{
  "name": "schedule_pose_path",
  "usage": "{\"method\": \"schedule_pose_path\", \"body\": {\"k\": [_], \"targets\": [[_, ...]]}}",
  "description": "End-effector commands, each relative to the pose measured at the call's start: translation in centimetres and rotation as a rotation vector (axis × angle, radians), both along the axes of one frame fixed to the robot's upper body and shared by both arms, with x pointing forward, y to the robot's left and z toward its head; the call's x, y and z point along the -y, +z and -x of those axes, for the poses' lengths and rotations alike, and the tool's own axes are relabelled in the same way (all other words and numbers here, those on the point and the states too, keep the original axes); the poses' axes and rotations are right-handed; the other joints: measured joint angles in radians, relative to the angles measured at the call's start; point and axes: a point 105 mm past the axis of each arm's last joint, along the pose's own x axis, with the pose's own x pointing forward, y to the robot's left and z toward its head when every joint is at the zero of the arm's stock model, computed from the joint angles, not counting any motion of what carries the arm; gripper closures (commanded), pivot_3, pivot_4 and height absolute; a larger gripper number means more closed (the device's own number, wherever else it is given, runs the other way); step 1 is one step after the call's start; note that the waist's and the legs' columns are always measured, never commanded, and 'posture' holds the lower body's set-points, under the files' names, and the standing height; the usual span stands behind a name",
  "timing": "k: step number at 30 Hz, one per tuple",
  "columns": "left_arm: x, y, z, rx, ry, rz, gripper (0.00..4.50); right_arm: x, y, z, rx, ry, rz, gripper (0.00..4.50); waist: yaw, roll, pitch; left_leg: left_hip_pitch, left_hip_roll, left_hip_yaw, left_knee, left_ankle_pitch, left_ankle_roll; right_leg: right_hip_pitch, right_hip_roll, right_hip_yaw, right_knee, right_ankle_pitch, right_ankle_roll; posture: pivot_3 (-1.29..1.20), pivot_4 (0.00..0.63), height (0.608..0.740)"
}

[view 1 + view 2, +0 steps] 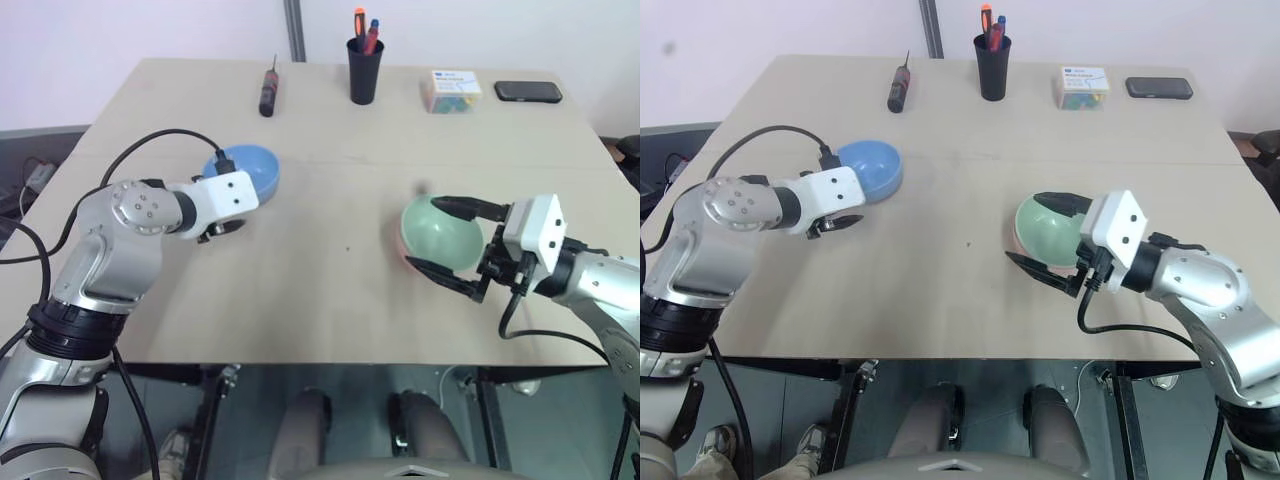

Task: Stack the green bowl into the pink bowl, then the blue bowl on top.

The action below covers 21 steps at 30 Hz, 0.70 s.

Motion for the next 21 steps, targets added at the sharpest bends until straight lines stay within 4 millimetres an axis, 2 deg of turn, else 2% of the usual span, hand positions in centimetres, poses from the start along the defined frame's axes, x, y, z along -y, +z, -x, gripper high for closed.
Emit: {"method": "schedule_pose_path", "body": {"k": [1,9,12,14,15,16,21], "targets": [[-0.5,0.9,-1.7,0.122,0.068,-0.06,1.96,-0.4,0.7,0.1,0.06,0.03,0.003,0.13,0.004,0.0,0.0,0.0,0.0,0.0,0.0,0.0,0.0,0.0,0.0,0.0,0.0,0.0,0.0,0.0,0.15,0.74],[1.1,0.2,-4.0,0.121,0.019,-0.048,1.96,0.0,0.4,0.2,0.062,0.005,0.01,0.13,0.005,0.0,0.0,-0.001,0.0,0.0,0.0,0.0,0.0,-0.001,0.0,0.0,0.0,0.0,0.0,0.0,0.15,0.74],[1.9,-0.1,-4.3,0.11,-0.023,-0.049,2.69,0.1,0.3,0.3,0.061,-0.003,0.012,0.13,0.003,0.0,0.0,-0.001,0.0,0.0,0.0,0.0,0.0,-0.001,0.0,0.0,0.001,0.0,0.0,0.0,0.15,0.74],[2.1,-0.1,-4.3,0.107,-0.041,-0.053,3.57,0.2,0.3,0.2,0.059,-0.014,0.013,0.13,0.002,0.0,0.0,-0.001,0.0,0.0,0.0,0.0,0.0,-0.001,0.0,0.0,0.001,0.0,0.0,0.0,0.15,0.74],[2.1,0.0,-4.3,0.106,-0.044,-0.052,3.86,0.3,0.3,0.1,0.061,-0.021,0.01,0.13,0.0,0.0,0.0,-0.001,0.0,0.0,0.0,0.0,0.0,-0.001,0.0,0.0,0.001,0.0,0.0,0.0,0.15,0.74],[2.0,0.0,-4.4,0.105,-0.045,-0.053,4.42,0.3,0.4,0.1,0.061,-0.028,0.006,0.13,-0.002,0.0,0.0,-0.001,0.0,0.0,0.0,0.0,0.0,-0.001,0.0,0.0,0.001,0.0,0.0,0.0,0.15,0.74],[2.1,-0.2,-4.5,0.098,-0.061,-0.051,4.48,0.5,0.4,-0.1,0.048,-0.046,-0.003,0.13,0.0,0.0,0.0,-0.001,0.0,0.001,0.0,0.0,0.0,-0.001,0.0,0.001,0.001,0.0,0.0,0.0,0.15,0.74]]}}
